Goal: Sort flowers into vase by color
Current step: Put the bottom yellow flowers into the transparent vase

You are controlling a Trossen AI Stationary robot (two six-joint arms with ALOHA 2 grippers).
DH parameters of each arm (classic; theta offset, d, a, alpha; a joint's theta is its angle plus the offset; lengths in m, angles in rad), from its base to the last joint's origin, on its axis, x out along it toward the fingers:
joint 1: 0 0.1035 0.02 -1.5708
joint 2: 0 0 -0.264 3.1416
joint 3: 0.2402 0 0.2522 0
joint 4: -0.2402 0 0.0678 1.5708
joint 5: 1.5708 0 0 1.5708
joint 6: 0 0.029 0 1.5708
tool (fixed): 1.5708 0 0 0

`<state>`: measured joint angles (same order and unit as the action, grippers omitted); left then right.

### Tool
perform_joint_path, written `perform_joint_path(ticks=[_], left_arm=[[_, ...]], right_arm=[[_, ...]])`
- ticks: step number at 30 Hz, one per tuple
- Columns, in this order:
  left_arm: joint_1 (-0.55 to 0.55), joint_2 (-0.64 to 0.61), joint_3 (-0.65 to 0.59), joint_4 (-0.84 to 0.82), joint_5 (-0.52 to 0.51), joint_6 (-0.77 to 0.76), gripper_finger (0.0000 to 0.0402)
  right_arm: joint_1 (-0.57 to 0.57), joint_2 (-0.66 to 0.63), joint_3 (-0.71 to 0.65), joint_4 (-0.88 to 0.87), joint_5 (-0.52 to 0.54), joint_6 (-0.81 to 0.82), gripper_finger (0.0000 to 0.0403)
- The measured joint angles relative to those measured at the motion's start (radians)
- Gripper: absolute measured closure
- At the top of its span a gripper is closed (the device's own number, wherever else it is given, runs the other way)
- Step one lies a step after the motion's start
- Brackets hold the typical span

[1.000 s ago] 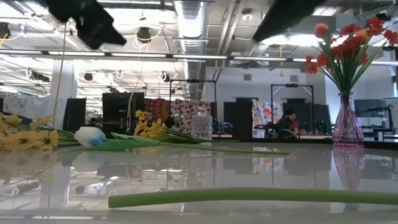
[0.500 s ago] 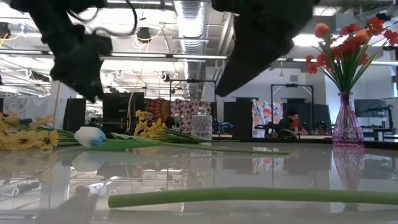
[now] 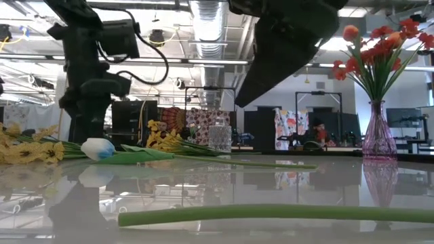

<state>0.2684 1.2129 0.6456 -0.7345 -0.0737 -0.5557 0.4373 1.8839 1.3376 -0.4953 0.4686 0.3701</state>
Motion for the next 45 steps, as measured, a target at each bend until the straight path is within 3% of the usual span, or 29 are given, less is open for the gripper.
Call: perform_joint_path(ticks=[8, 13, 18, 23, 28, 35, 41, 45], left_arm=[[0.0, 0.013, 0.0, 0.018, -0.012, 0.372, 0.0173], [0.006, 0.021, 0.006, 0.053, 0.087, 0.443, 0.0173], [-0.018, 0.033, 0.144, 0.043, 0.137, 0.563, 0.0173], [-0.064, 0.032, 0.233, -0.125, -0.072, 1.051, 0.0173], [-0.048, 0.032, 0.154, -0.175, -0.121, 1.456, 0.0173], [-0.092, 0.032, 0.026, -0.112, -0.257, 1.7, 0.0173], [-0.163, 0.032, -0.011, 0.022, -0.255, 1.808, 0.0173], [-0.181, 0.032, -0.045, 0.024, -0.277, 1.909, 0.0173]], right_arm=[[0.01, -0.001, -0.025, 0.0, 0.0, -0.008, 0.0163], [-0.009, -0.001, -0.028, 0.005, 0.0, -0.021, 0.0163], [-0.03, -0.001, -0.028, 0.011, -0.001, -0.028, 0.0163], [-0.049, -0.001, -0.028, 0.011, -0.001, -0.016, 0.0163], [-0.041, -0.001, -0.028, 0.011, -0.001, 0.02, 0.0163], [-0.022, -0.001, -0.028, 0.006, -0.006, -0.047, 0.0163], [-0.035, -0.001, -0.028, 0.006, -0.007, -0.056, 0.0163], [-0.048, -0.001, -0.028, 0.003, -0.006, -0.057, 0.0163]])
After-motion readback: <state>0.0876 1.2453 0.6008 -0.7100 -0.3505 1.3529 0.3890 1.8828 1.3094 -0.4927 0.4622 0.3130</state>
